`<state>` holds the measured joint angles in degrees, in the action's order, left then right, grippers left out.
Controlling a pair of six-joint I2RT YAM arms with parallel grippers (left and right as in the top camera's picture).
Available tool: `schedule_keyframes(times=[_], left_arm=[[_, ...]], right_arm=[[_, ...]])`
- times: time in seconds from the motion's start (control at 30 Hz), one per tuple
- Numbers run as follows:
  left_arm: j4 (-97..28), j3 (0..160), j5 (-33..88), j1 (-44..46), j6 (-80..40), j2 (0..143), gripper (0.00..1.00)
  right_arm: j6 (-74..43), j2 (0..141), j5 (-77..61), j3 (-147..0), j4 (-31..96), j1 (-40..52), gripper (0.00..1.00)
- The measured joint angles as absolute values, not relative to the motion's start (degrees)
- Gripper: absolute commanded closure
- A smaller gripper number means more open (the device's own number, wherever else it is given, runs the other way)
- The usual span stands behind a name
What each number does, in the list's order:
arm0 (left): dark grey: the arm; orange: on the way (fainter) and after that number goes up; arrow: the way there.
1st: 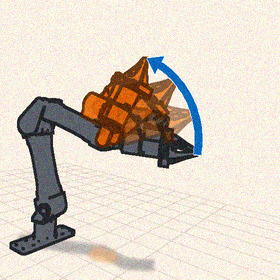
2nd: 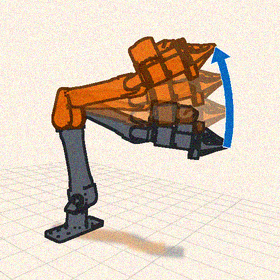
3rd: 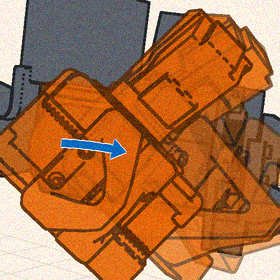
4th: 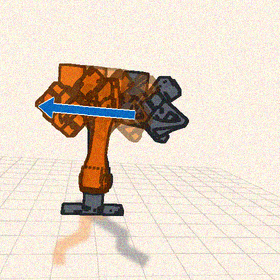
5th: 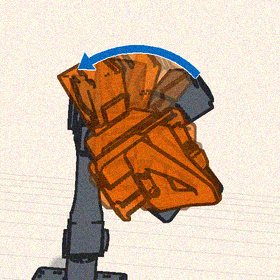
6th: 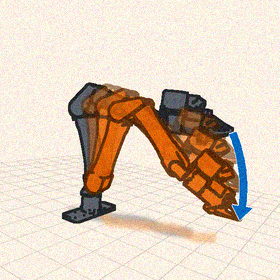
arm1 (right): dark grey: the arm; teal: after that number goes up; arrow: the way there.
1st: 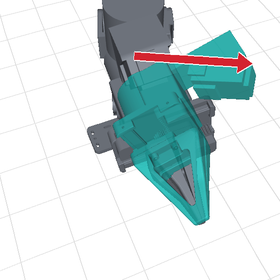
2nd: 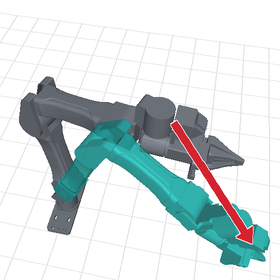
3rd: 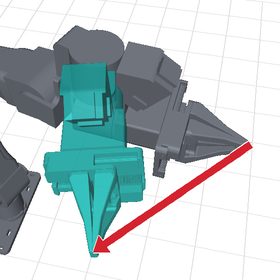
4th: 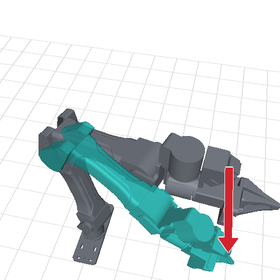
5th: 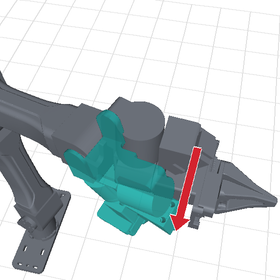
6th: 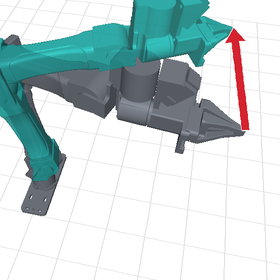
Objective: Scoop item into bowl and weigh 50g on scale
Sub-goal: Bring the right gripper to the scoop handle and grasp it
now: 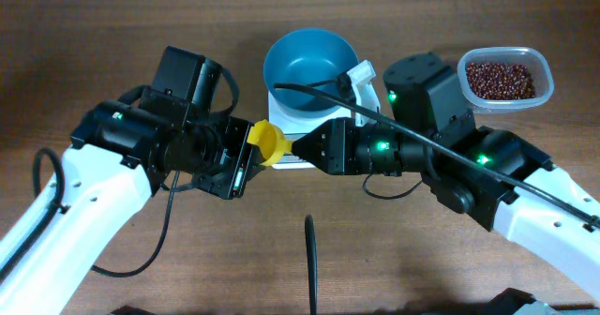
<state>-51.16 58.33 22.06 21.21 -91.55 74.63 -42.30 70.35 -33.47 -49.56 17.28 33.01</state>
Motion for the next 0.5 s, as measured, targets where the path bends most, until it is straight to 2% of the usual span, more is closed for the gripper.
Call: schedule_keyframes(times=[0.2,0.37,0.5], left_arm=[[-51.53,58.33,22.06,21.21,-91.55,74.63,1.0],[-51.64,58.33,22.06,21.21,-91.55,74.63,1.0],[-51.66,58.33,22.06,21.23,-91.55,74.63,1.0]], right_arm=[[-43.27,70.35,-33.47,-49.56,16.99,33.01,0.84],[-43.79,70.35,-33.5,-49.56,16.62,33.01,0.91],[-43.99,70.35,-33.71,-49.56,16.62,33.01,0.91]])
